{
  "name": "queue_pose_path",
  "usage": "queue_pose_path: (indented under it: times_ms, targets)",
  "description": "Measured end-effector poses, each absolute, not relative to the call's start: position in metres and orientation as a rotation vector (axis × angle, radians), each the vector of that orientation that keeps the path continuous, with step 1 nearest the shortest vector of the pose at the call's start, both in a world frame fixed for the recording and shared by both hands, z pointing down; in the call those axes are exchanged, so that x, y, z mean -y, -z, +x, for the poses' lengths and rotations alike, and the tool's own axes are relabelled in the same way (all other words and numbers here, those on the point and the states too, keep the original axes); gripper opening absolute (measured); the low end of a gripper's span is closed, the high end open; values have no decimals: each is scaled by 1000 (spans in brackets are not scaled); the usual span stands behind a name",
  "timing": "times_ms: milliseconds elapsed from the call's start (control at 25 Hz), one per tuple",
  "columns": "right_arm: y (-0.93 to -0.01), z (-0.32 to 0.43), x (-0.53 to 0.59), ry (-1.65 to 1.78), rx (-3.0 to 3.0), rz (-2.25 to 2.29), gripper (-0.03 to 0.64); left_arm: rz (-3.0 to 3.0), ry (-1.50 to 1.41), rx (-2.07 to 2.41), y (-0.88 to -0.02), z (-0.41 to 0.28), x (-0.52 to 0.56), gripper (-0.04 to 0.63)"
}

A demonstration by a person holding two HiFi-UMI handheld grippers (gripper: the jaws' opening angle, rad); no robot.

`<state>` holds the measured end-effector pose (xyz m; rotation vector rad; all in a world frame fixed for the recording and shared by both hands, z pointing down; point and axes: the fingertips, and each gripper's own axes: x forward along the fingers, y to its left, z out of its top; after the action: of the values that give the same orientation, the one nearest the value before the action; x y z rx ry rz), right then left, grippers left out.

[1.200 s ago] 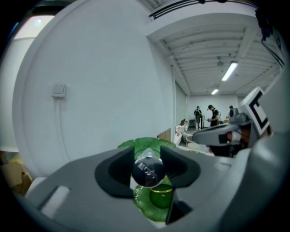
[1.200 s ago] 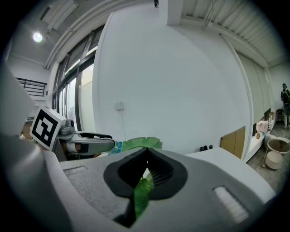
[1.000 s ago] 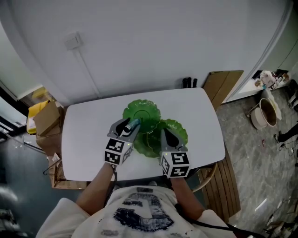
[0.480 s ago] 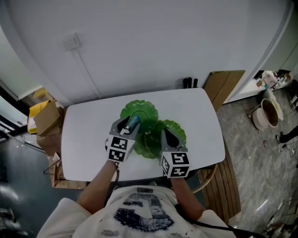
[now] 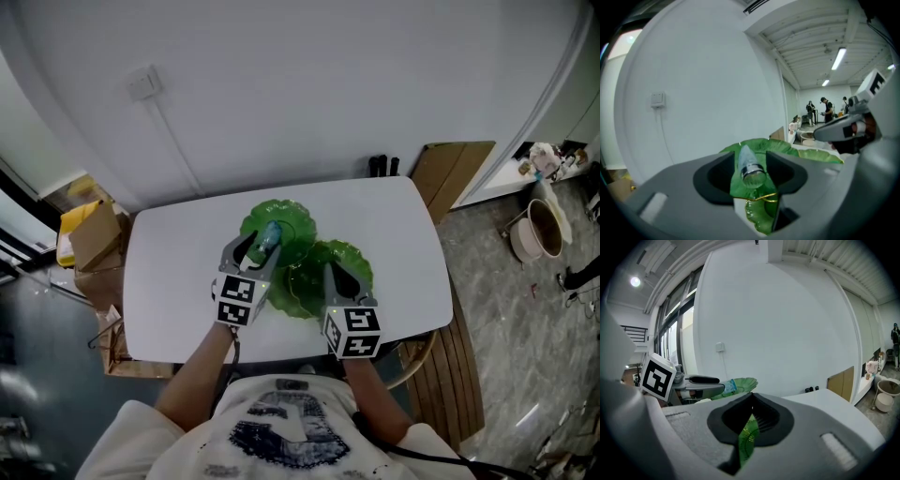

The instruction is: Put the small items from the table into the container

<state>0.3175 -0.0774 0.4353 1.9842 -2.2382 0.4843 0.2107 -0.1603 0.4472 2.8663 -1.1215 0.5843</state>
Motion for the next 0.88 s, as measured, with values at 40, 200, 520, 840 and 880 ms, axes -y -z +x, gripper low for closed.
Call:
queue_pose_path:
  times_ms: [40, 200, 520, 840, 880]
  targets:
    - [-436, 318, 77, -487, 2237, 1983, 1, 2864, -582, 1120, -447, 211, 160, 179]
    - [-438, 319, 74, -497, 2231, 1980, 0, 2860, -557, 1122, -445, 210, 158, 179]
    - [-435, 305, 67, -508, 2231, 1972, 2, 2871, -432, 1133, -422, 196, 149, 179]
    - [-433, 252, 71, -497, 2278, 1914, 0, 2804, -422, 1169, -424, 139, 140, 179]
    - [-433, 242, 72, -495, 2286, 1900, 0, 2793, -414, 1184, -425, 128, 140, 179]
